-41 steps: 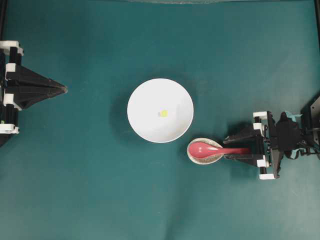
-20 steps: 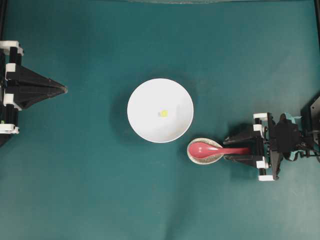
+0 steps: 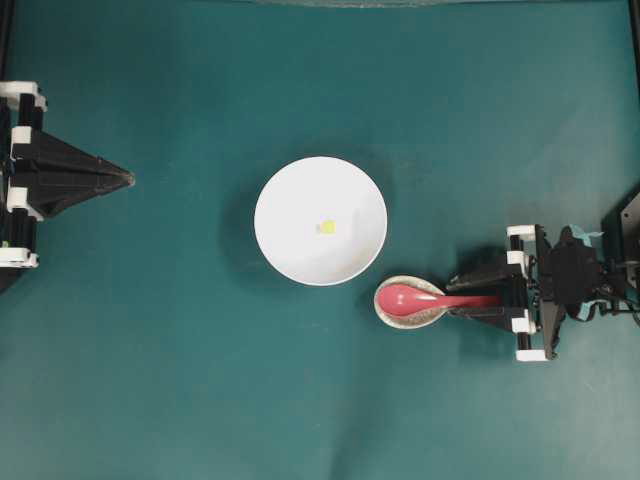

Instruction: Scoop the yellow hexagonal prism block from the bowl with a spoon using the right arm.

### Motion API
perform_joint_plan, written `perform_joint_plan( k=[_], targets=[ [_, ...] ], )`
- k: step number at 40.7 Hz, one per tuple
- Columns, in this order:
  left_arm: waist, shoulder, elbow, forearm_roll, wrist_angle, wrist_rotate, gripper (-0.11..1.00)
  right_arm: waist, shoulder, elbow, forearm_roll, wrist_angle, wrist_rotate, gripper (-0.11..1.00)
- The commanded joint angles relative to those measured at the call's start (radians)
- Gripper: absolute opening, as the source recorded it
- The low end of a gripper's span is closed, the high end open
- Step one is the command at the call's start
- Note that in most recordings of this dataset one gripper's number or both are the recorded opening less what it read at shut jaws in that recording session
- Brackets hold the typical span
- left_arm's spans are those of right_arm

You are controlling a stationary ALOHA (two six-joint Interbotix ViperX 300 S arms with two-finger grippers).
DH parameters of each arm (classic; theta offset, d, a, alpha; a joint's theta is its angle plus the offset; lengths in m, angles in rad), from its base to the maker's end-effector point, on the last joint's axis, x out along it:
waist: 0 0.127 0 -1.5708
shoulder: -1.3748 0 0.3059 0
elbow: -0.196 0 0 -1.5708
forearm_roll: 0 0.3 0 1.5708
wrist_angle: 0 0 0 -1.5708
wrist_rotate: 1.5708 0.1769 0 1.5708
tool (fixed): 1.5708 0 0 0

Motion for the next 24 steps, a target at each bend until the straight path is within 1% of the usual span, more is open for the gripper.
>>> perform_joint_plan(
  k=[1, 20, 24],
  targets=[
    [0.002, 0.006, -0.021, 0.003, -0.002, 0.002, -0.01, 0.005, -0.018, -0.003, 0.003, -0.008, 0.000, 0.43],
    [0.002, 0.006, -0.020, 0.003, 0.002, 0.003, -0.01, 0.012, -0.038, -0.002, 0.003, -0.003, -0.012, 0.43],
    [0.002, 0.006, -0.020, 0.003, 0.002, 0.003, -0.01, 0.012, -0.038, -0.002, 0.003, -0.003, -0.012, 0.41]
  ],
)
